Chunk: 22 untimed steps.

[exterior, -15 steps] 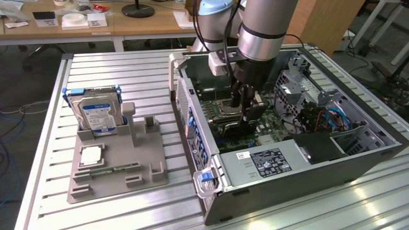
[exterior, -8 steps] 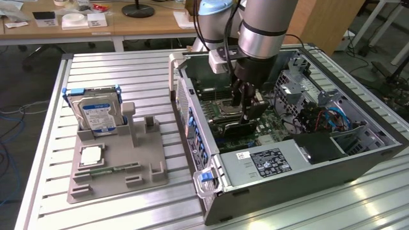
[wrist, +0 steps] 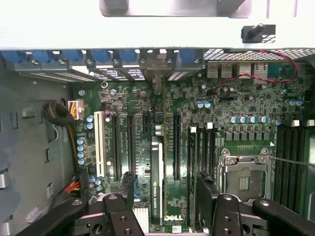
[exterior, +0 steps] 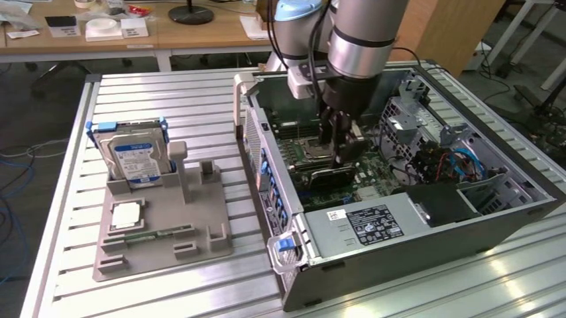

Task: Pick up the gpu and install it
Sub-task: 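Insert the gpu into the slot, then press down on the gpu until it lock into place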

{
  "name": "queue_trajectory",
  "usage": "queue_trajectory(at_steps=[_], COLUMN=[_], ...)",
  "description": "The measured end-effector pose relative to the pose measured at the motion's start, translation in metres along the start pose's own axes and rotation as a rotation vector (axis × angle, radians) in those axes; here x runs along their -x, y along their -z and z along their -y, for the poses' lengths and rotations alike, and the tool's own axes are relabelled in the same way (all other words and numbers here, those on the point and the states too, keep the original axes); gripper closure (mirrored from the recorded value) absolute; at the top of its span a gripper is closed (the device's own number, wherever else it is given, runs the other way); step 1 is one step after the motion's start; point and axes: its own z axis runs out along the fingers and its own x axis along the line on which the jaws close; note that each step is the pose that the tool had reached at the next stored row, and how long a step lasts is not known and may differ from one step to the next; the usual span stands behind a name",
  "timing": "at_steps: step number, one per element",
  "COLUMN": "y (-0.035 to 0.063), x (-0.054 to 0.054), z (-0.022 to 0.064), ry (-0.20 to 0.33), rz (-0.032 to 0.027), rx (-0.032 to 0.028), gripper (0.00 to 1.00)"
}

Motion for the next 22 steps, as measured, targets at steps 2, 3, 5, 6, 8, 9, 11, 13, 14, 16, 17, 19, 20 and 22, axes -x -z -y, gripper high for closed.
queue_trajectory(at_steps=[2, 3, 5, 6, 8, 9, 11, 13, 14, 16, 17, 19, 20, 22], y=[0.0, 0.0, 0.0, 0.0, 0.0, 0.0, 0.0, 0.0, 0.0, 0.0, 0.0, 0.0, 0.0, 0.0], x=[0.0005, 0.0005, 0.0005, 0.0005, 0.0005, 0.0005, 0.0005, 0.0005, 0.0005, 0.0005, 0.0005, 0.0005, 0.0005, 0.0005], z=[0.0, 0.0, 0.0, 0.0, 0.0, 0.0, 0.0, 0.0, 0.0, 0.0, 0.0, 0.0, 0.0, 0.0], ry=[0.0, 0.0, 0.0, 0.0, 0.0, 0.0, 0.0, 0.0, 0.0, 0.0, 0.0, 0.0, 0.0, 0.0], rz=[0.0, 0.0, 0.0, 0.0, 0.0, 0.0, 0.0, 0.0, 0.0, 0.0, 0.0, 0.0, 0.0, 0.0], rx=[0.0, 0.0, 0.0, 0.0, 0.0, 0.0, 0.0, 0.0, 0.0, 0.0, 0.0, 0.0, 0.0, 0.0], gripper=[0.36, 0.36, 0.36, 0.36, 0.36, 0.36, 0.36, 0.36, 0.36, 0.38, 0.44, 0.5, 0.56, 0.62])
